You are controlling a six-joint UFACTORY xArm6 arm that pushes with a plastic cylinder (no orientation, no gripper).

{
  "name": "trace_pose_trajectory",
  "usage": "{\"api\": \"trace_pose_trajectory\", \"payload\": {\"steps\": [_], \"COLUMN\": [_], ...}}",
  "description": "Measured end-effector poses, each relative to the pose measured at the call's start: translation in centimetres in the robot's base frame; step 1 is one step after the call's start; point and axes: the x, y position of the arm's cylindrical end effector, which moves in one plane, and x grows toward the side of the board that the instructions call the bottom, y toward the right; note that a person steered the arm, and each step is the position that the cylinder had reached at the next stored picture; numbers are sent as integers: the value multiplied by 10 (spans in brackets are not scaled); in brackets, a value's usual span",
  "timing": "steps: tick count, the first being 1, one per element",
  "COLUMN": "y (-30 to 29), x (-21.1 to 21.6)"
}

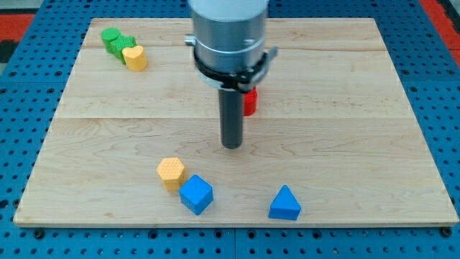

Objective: Separate the yellow hexagon from the blue cube

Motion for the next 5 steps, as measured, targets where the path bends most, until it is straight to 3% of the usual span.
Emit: {"api": "trace_pose_trajectory", "payload": {"steps": [2,4,5], "y": [-47,-144,-161], "x": [28,20,-4]}}
